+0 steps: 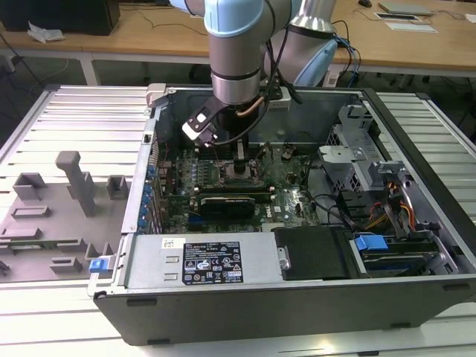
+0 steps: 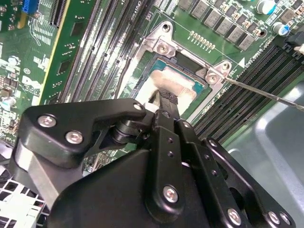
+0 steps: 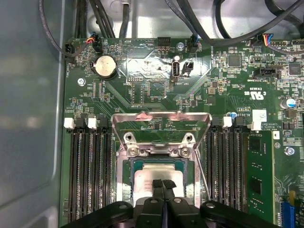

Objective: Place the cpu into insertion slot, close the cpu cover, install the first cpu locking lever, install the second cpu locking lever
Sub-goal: 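Place the cpu into insertion slot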

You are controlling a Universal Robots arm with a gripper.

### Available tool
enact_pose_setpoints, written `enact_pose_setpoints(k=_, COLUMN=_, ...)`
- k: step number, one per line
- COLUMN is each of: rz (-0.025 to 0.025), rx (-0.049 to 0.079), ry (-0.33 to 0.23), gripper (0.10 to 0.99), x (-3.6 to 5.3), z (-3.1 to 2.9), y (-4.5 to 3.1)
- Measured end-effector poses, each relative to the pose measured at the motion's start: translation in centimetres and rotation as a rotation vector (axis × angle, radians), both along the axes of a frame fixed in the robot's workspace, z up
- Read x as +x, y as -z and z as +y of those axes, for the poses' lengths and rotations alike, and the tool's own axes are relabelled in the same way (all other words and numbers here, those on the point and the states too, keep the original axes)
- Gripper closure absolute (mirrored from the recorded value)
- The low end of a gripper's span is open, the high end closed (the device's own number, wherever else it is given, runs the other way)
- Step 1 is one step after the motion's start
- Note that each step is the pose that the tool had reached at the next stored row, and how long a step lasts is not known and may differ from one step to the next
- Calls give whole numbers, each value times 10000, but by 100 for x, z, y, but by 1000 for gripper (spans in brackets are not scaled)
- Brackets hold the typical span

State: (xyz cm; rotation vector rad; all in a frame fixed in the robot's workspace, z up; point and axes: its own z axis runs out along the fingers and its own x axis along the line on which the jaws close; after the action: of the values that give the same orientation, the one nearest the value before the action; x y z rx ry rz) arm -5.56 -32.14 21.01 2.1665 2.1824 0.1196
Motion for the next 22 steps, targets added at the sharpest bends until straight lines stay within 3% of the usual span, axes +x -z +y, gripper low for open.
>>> enact_pose_setpoints(k=6, rz=-1, rx=-2, ry=1, gripper=980, x=0, z=0, y=-154)
enact_pose_setpoints(k=11, rz=-2, rx=-6, ry=4, gripper=980, x=0, z=1, y=-338)
enact_pose_setpoints(k=14, rz=-1, rx=-16, ry=5, gripper=980, x=0, z=0, y=-510)
enact_pose_setpoints(k=16, rz=17, rx=-40, ry=9, gripper=980, x=4, z=0, y=-584)
enact_pose_setpoints(k=18, rz=90, rx=-41, ry=11, gripper=980, x=19, z=1, y=-602)
enact_pose_setpoints(k=22, rz=107, rx=-43, ry=11, gripper=980, x=19, z=0, y=-603)
